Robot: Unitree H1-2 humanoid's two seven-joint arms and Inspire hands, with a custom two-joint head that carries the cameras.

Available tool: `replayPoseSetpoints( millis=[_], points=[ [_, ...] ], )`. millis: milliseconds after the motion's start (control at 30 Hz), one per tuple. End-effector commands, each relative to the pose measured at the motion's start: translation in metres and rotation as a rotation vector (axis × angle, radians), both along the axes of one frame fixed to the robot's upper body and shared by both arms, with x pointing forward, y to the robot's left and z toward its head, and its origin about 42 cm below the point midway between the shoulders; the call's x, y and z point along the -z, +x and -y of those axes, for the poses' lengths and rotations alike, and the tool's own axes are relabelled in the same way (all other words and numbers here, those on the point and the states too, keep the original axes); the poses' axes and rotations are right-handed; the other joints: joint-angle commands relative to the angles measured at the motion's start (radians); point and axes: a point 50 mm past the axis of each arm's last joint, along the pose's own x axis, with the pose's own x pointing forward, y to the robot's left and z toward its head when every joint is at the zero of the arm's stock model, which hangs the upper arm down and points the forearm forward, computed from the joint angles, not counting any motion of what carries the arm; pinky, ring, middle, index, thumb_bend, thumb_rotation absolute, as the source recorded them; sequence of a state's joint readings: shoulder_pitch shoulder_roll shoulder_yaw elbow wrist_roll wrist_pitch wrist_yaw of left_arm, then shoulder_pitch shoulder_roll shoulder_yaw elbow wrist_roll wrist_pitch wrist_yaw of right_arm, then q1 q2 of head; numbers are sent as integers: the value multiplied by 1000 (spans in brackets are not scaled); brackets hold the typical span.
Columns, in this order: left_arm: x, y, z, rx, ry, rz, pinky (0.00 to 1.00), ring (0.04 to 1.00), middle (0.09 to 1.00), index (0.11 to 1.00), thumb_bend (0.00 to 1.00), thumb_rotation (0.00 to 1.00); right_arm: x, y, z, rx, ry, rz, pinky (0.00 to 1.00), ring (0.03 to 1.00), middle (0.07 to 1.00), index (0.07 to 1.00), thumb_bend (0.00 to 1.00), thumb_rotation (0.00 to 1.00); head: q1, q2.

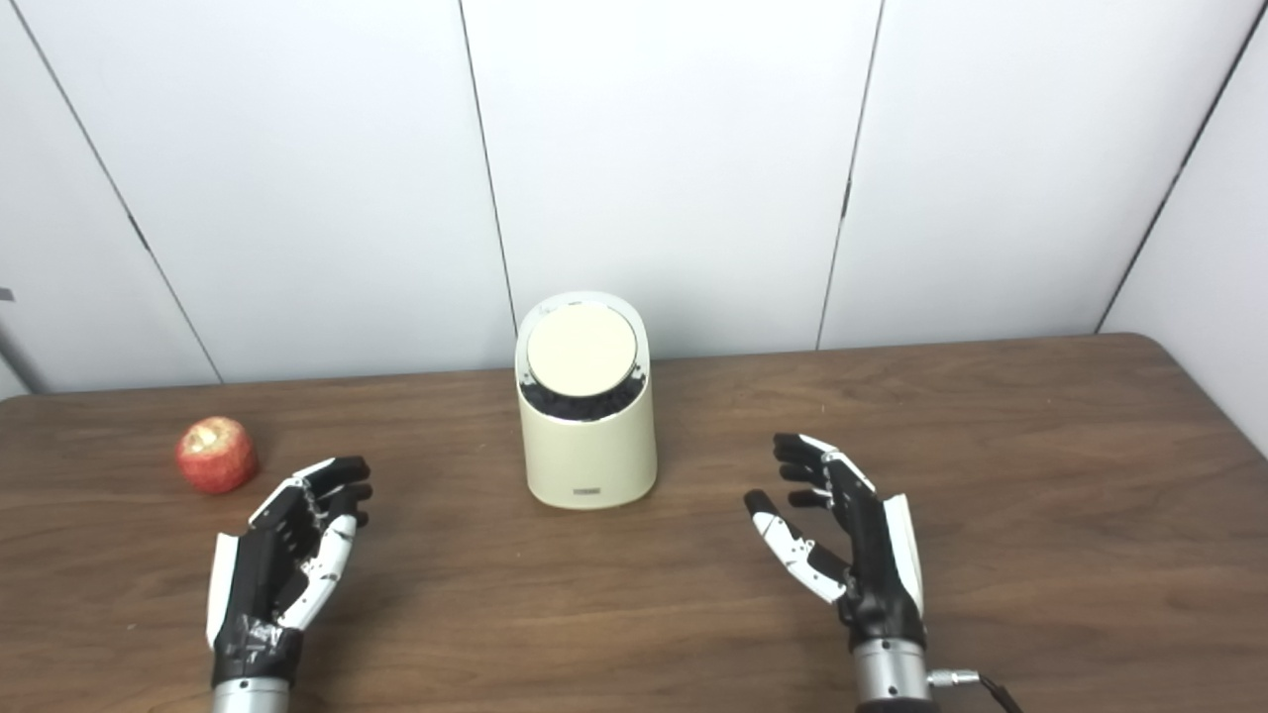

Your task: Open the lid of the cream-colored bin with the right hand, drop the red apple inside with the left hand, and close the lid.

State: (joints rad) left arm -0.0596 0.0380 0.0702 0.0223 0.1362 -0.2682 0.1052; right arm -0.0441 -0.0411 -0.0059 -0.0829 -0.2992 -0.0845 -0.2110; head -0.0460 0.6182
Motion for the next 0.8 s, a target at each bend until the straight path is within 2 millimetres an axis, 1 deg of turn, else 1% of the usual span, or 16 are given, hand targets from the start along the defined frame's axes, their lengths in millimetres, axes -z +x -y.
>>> replayPoseSetpoints(
  millis=[0, 233, 367, 433, 533, 633, 667, 767],
  points=[
    [-12, 5, 0, 11, 5, 63, 624, 705, 736, 717, 240, 394, -17, 5, -4, -14, -4, 75, 633, 722, 734, 726, 239, 352, -1, 1],
    [-12, 5, -1, 7, 13, 65, 624, 706, 735, 718, 232, 399, -17, 5, -4, -12, 0, 73, 633, 722, 735, 727, 244, 357, 0, 1],
    [-12, 5, 1, 2, 13, 62, 621, 704, 730, 713, 238, 393, -17, 5, -3, -14, -6, 73, 632, 725, 739, 728, 233, 341, -4, -3],
    [-13, 5, 2, 9, 12, 63, 625, 706, 732, 715, 234, 393, -18, 5, -2, -13, -15, 85, 628, 719, 734, 725, 236, 330, 3, 3],
    [-13, 5, 2, 8, 10, 59, 628, 707, 734, 716, 237, 395, -21, 5, -2, -14, -12, 115, 622, 714, 728, 717, 241, 350, -3, 3],
    [-13, 6, 3, 11, 15, 62, 627, 708, 734, 719, 234, 396, -28, 7, -4, -32, 0, 162, 619, 711, 727, 714, 234, 334, -4, -3],
    [-12, 6, 3, 11, 14, 60, 627, 707, 734, 718, 231, 395, -33, 7, -5, -36, -6, 180, 615, 709, 726, 712, 233, 341, -4, -3],
    [-12, 7, 3, 9, 2, 50, 634, 709, 735, 720, 241, 401, -51, 11, -6, -41, -49, 200, 635, 718, 734, 720, 295, 474, -6, -4]
  ],
)
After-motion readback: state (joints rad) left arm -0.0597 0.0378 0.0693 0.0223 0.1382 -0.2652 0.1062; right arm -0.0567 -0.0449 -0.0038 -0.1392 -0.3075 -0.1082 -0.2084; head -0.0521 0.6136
